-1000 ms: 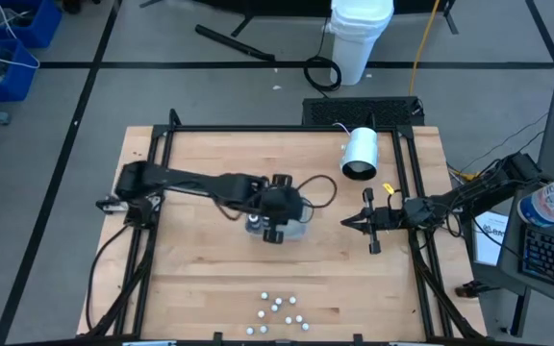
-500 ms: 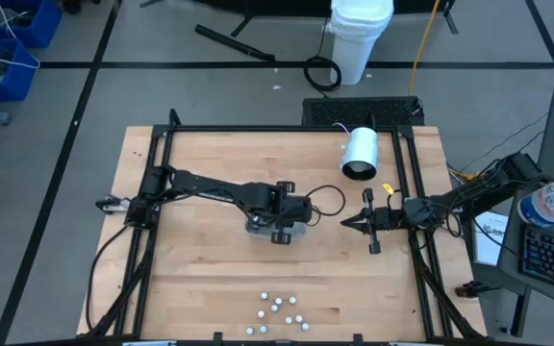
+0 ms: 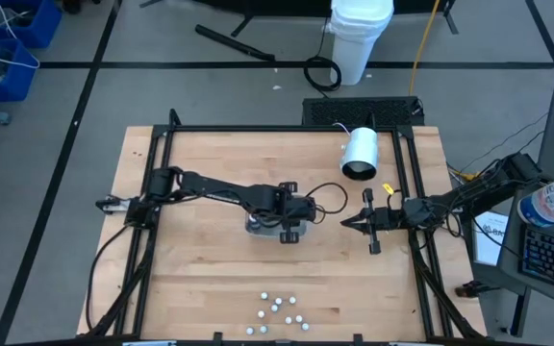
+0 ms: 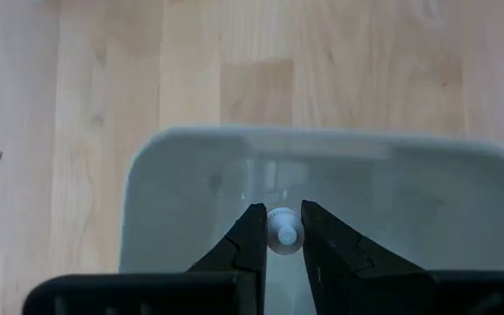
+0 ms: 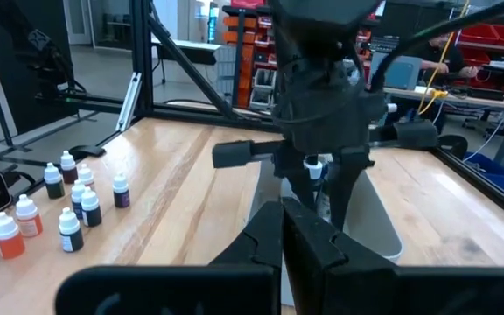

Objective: Pick & Place food coloring
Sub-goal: Put the orange food coloring bottle into the gray bin

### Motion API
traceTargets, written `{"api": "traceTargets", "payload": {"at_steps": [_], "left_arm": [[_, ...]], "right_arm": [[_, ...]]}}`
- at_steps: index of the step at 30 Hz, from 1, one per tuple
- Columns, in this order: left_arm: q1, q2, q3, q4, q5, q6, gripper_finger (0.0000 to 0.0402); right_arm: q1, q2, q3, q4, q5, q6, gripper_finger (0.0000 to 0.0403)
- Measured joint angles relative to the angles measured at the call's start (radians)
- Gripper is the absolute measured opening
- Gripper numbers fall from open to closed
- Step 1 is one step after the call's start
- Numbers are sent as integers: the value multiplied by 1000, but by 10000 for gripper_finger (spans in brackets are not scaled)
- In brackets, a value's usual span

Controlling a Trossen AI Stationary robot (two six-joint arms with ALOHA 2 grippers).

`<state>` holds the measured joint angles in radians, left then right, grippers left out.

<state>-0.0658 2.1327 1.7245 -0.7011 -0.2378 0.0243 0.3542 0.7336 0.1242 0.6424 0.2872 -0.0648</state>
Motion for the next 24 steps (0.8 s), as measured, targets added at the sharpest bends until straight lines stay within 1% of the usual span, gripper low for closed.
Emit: {"api": "traceTargets", "payload": {"at_steps": [7,16,24], "left_arm": [[-1,25,-1,22,2,3,55],[-1,23,0,61,1,-1,55],[-1,23,0,63,11,-1,55]], "right_arm": [[0,1,1,4,0,0,0],[0,1,1,3,0,1,0],[0,1,1,3,-1,1,0]]}}
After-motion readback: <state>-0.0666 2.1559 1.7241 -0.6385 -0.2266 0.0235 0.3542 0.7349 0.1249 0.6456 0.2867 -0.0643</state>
